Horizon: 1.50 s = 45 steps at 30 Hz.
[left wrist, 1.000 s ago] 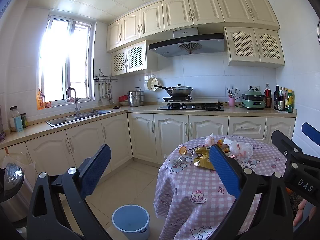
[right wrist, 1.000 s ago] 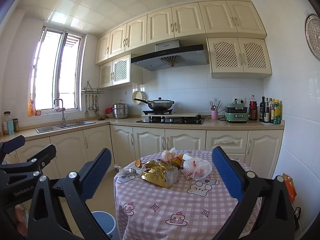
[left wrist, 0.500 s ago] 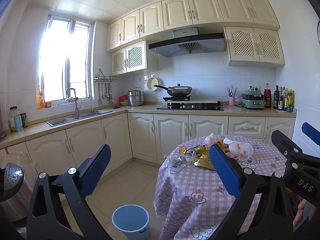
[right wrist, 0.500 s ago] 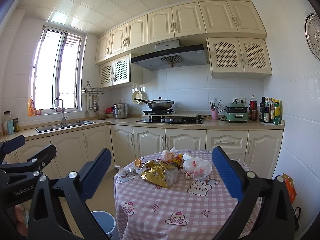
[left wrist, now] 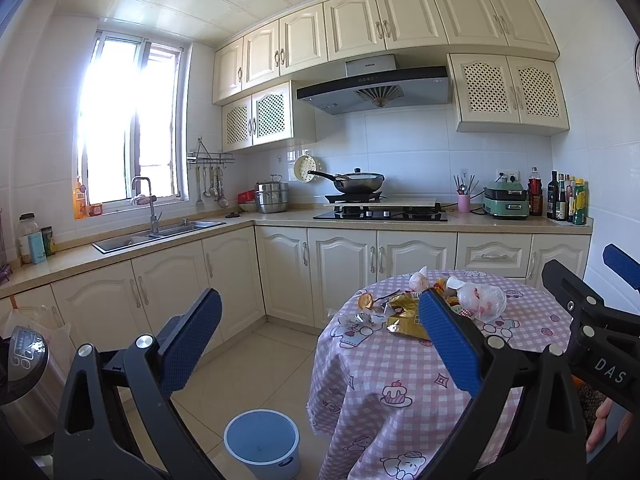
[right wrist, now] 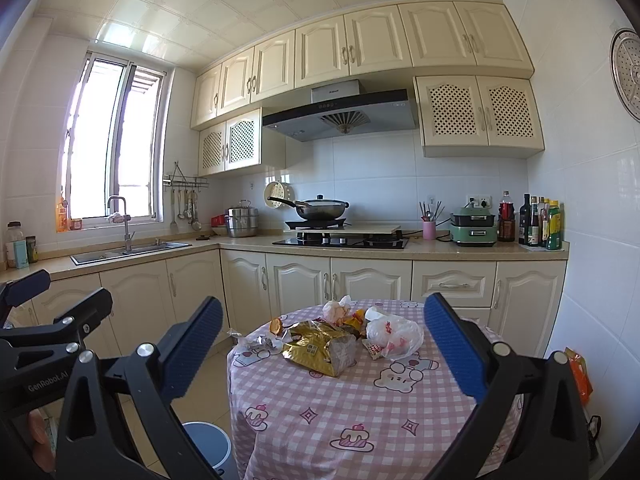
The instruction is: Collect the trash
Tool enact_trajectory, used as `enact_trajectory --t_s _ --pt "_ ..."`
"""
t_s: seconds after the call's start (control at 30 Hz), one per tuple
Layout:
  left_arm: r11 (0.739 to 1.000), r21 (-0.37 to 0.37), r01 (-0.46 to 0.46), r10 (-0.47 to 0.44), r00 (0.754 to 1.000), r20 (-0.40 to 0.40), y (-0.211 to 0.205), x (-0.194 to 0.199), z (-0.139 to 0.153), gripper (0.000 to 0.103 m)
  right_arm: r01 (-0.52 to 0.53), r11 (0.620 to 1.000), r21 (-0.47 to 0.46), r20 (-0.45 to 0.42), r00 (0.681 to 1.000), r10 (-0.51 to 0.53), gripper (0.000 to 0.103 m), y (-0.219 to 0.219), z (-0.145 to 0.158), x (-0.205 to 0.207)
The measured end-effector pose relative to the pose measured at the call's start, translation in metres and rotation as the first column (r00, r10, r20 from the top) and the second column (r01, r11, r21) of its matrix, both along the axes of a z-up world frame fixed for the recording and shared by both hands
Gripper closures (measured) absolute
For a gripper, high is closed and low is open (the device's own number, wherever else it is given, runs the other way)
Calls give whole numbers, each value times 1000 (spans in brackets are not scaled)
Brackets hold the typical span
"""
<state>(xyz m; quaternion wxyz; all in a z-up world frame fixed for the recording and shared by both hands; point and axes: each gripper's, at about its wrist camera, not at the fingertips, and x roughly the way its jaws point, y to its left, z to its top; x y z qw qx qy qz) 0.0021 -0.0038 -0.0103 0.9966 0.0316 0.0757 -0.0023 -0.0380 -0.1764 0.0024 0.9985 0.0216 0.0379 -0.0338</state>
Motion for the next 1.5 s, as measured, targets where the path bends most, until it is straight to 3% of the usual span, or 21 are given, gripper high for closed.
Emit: enact_trajectory --t_s 1.23,1.5 --pt "1000 2 -4 4 1000 -10 5 2 -3 7 -24 1000 -5 -9 1000 24 4 3 -4 7" --pt "1000 -5 -14 14 999 -31 6 18 -6 7 -36 999 -10 -27 999 36 4 6 -8 22"
